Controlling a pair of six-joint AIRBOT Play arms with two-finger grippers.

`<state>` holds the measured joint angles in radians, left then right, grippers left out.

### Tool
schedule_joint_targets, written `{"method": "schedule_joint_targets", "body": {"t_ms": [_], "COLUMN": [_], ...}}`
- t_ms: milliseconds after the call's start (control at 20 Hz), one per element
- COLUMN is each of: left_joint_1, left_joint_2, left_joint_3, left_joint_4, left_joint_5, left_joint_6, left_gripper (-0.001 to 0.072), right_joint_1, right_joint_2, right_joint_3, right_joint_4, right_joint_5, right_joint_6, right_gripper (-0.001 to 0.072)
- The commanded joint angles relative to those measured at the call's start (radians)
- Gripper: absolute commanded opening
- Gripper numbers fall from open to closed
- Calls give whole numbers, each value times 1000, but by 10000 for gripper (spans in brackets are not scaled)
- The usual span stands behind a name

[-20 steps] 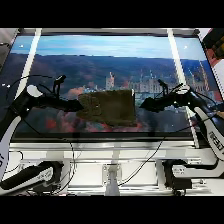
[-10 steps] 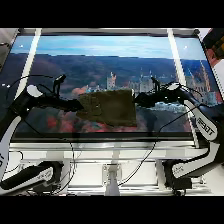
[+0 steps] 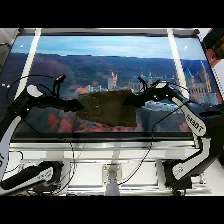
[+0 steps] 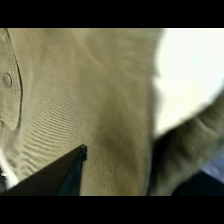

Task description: Fold the clothes and pants, and hang the long-sleeved shirts on hangers.

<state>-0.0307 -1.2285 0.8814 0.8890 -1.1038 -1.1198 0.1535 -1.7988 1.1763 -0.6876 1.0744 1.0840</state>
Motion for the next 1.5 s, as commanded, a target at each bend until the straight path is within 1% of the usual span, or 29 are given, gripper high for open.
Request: {"method": "schedule_joint_targets", "body": {"t_ms": [0, 50, 100, 300, 400, 500, 650, 850, 900, 1000, 1100, 1200, 1250, 1350, 1450], "left_joint_1": [0, 0, 1, 9, 10, 10, 10, 19, 21, 20, 20, 20, 20, 20, 20], "left_joint_2": [-1, -1, 0, 2, 9, 25, 80, 195, 227, 289, 346, 390, 406, 423, 424], "left_joint_3": [0, 0, 0, 61, 131, 204, 276, 290, 290, 290, 290, 290, 290, 290, 289], "left_joint_4": [0, 0, 0, 2, 2, 2, 2, 10, 35, 138, 243, 331, 361, 386, 386], "left_joint_5": [18, 29, 43, 60, 59, 47, 42, 42, 43, 45, 45, 45, 45, 45, 45], "left_joint_6": [1, 1, 1, 14, 45, 63, 63, 66, 66, 65, 65, 65, 65, 65, 65], "left_gripper": [380, 380, 380, 380, 360, 360, 360, 360, 360, 360, 360, 360, 360, 360, 360], "right_joint_1": [56, 60, 60, 22, -24, -89, -217, -432, -499, -632, -785, -917, -980, -1101, -1220], "right_joint_2": [-3, -3, -2, 61, 138, 241, 414, 638, 690, 774, 838, 866, 871, 870, 867], "right_joint_3": [26, 37, 54, 132, 156, 160, 160, 160, 160, 160, 159, 159, 159, 159, 159], "right_joint_4": [4, 4, 4, -45, -103, -179, -340, -600, -663, -764, -830, -869, -890, -955, -1026], "right_joint_5": [-40, -43, -36, 29, 31, 29, 47, 105, 111, 113, 115, 128, 156, 242, 287], "right_joint_6": [-38, -40, -39, -38, 9, 61, 166, 291, 338, 430, 502, 516, 516, 516, 516], "right_gripper": [290, 152, 34, 30, 30, 30, 30, 30, 30, 30, 30, 30, 30, 30, 30]}}
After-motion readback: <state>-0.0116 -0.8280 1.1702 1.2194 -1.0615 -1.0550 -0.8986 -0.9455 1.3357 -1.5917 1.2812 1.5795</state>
